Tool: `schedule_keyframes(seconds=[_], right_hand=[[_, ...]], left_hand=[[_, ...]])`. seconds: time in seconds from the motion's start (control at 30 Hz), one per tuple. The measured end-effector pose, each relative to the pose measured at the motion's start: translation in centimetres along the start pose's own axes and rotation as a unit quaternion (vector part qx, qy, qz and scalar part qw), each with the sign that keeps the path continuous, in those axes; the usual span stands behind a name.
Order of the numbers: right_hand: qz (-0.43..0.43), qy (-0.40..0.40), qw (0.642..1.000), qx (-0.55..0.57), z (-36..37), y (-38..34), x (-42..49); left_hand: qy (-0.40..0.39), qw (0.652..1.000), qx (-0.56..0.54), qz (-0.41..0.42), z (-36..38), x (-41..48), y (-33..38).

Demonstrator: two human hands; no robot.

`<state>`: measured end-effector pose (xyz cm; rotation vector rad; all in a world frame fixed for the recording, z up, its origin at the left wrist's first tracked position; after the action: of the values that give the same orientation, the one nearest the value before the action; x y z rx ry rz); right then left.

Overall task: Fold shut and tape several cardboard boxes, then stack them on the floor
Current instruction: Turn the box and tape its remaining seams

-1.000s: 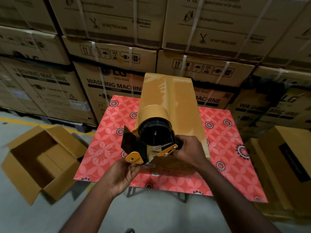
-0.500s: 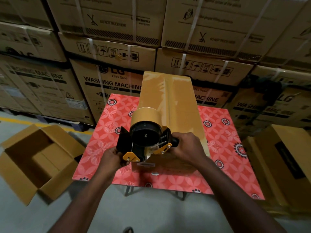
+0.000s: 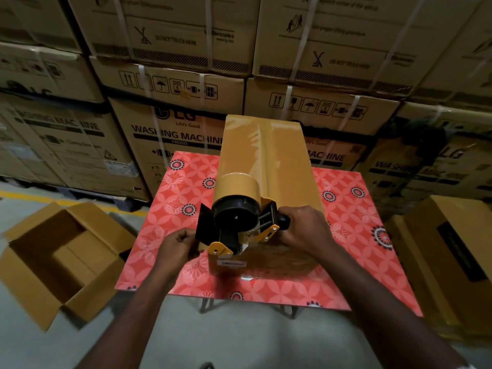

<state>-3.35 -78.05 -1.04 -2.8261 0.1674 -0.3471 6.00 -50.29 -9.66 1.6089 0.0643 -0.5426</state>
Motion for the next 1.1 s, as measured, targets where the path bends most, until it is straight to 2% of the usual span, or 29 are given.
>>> schedule_keyframes(seconds=[0.17, 0.33, 0.43, 0.53, 0.63, 0.73, 0.83, 0.9, 0.97, 1.1], right_hand=[[-0.002, -0.023, 1.000, 0.010, 1.2, 0.3, -0.2], [-0.003, -0.016, 1.000, 0.001, 1.8, 0.7, -0.2], [-0.005, -0.010, 1.000, 0.002, 2.0, 0.8, -0.3], [-0.007, -0.008, 1.000, 0.008, 2.0, 0.9, -0.4], [-0.004, -0.007, 1.000, 0.016, 2.1, 1.0, -0.4], [0.012, -0.017, 0.999, 0.026, 2.2, 1.2, -0.6], [0.021, -0.033, 0.998, 0.039, 2.3, 1.3, -0.7], [0.031, -0.053, 0.997, 0.042, 2.1, 1.3, -0.5], [0.038, -0.075, 0.995, 0.045, 2.0, 1.4, -0.3], [0.039, -0.094, 0.994, 0.050, 2.0, 1.3, -0.3]], left_hand=[[-0.015, 0.999, -0.041, -0.029, 1.7, 0.2, -1.6], [-0.015, 0.968, -0.191, -0.161, 3.3, -0.2, -5.7], [-0.006, 0.973, -0.136, -0.186, 3.4, -0.3, -6.7], [0.032, 0.985, -0.106, -0.132, 2.5, 0.5, -5.6], [0.017, 0.990, -0.120, -0.078, 2.6, 0.9, -4.3], [0.011, 0.996, -0.046, -0.081, 2.7, 0.8, -5.0], [0.062, 0.994, 0.082, -0.041, 1.3, 1.3, -5.2], [0.089, 0.995, 0.052, 0.006, 0.9, 1.2, -3.4], [0.069, 0.996, 0.012, 0.054, 1.7, 0.5, -1.0], [0.045, 0.991, 0.048, 0.120, 3.3, -1.2, 1.2]])
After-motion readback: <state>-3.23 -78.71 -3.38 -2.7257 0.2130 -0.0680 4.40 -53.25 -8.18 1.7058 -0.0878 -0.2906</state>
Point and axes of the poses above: each hand's wrist, its own x-axis towards the middle knuckle, its own z-axis out of the palm, y = z × x, the point moved 4 cm from there along x, towards the middle knuckle, and after that the axes turned 3 degrees about -y, right-handed, at the moved point
